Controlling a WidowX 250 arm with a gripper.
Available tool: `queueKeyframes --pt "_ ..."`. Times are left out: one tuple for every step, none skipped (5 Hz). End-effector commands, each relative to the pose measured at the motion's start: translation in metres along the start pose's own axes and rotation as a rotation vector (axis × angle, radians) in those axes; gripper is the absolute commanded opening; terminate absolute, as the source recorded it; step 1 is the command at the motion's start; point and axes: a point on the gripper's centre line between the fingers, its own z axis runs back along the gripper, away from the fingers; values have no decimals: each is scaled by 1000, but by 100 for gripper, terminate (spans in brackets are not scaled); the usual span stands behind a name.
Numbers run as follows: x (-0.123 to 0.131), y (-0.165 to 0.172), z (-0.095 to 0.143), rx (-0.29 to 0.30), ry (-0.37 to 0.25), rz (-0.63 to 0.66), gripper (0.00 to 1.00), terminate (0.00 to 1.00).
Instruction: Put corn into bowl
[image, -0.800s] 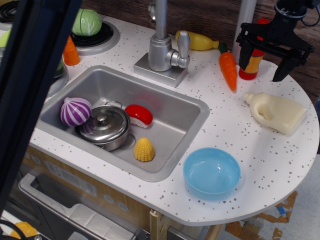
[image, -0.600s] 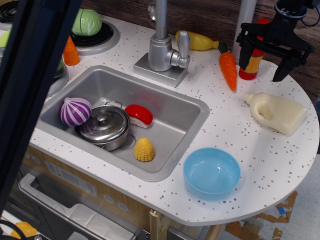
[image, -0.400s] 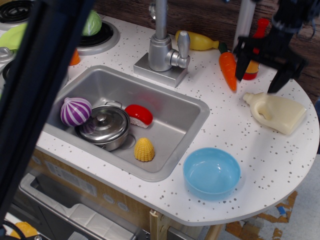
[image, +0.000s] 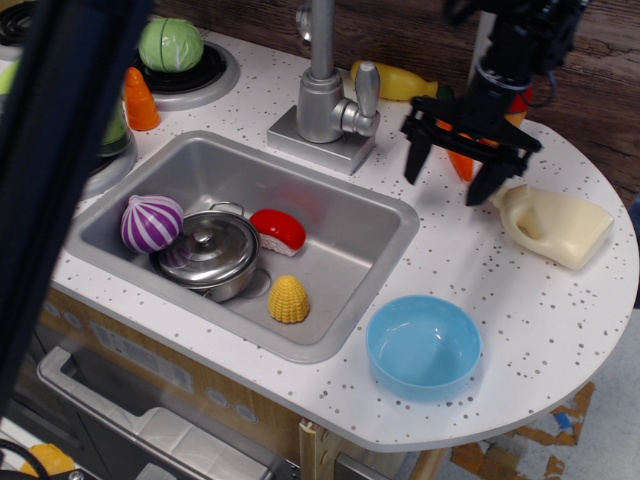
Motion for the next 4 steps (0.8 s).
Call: queueKeyframes --pt "0 52 18 -42 -121 240 100 0" --pt "-15 65 8 -92 -79 384 100 0" --pt "-33 74 2 -76 -43 466 100 0" --pt "-55 75 -12 -75 -42 563 100 0"
